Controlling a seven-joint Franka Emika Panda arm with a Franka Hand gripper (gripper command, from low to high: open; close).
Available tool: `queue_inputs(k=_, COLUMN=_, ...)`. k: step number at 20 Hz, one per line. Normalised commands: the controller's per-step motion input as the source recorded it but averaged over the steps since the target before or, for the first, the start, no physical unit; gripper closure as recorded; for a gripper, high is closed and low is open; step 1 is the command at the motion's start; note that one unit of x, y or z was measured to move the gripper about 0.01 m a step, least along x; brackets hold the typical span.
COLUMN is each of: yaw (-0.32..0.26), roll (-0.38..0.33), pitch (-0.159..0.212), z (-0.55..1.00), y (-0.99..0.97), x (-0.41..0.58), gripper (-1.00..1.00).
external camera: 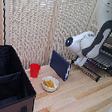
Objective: Gently stretch your hand towards the oven tray's handle, obtaining a firm grip, and draw it cautiously out of the oven. Transition your grip to the hot dog bowl, gingerly seizing the edge, and elevate it from the surface. Hover the bowl over the tray, delicately lower it, and temper your grip, establishing the bowl's equilibrium.
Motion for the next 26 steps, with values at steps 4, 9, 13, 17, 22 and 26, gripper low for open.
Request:
queue_inputs(k=4, yaw=-0.205, roll=0.027, pitch=0.001, z=0.77, y=0.17, x=0.282, gripper=-1.0)
queue_inputs(k=9, yaw=-0.227, roll=0.089, pitch=0.0, z=0.59, y=0.23, x=0.202, gripper=-1.0)
queue_inputs(k=13, yaw=-0.215, roll=0.168, pitch=0.0, z=0.45, y=0.26, x=0.181, gripper=-1.0)
queue_inputs(k=17, yaw=-0.175, roll=0.218, pitch=0.0, z=0.36, y=0.34, x=0.253, gripper=-1.0)
queue_inputs(k=22, yaw=-0.174, roll=0.223, pitch=0.0, z=0.35, y=0.35, x=0.246, gripper=-1.0)
queue_inputs(k=26, yaw=-0.164, roll=0.221, pitch=0.0, z=0.38, y=0.39, x=0.225, gripper=-1.0)
